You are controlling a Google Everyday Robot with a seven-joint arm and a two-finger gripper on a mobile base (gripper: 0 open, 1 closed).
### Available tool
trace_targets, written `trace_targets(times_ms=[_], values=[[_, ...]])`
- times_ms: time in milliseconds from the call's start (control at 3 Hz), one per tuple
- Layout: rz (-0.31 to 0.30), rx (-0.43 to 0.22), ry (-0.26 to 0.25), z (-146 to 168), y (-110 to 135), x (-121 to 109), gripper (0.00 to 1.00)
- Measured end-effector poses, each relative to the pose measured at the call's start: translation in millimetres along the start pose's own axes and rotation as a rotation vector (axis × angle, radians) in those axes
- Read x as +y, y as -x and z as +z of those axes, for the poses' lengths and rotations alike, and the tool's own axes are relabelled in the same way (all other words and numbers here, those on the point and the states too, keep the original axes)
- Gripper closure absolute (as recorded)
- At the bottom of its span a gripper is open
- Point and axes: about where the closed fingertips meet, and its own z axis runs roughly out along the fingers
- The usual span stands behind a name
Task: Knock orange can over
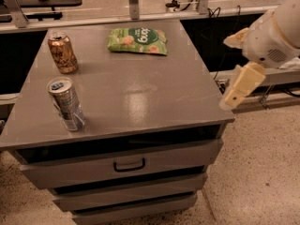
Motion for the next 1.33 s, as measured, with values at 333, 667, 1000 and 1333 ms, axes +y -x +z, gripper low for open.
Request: trace_targets(times_ms=[333,667,1000,1333], values=[[-0.038,-0.152,0.015,51,38,-31,0.0],[-0.037,-0.31,0.067,103,83,-47,0.0],[-0.037,-0.31,0.067,103,83,-47,0.0],[-0.044,-0.339,0.057,111,89,-54,0.0]])
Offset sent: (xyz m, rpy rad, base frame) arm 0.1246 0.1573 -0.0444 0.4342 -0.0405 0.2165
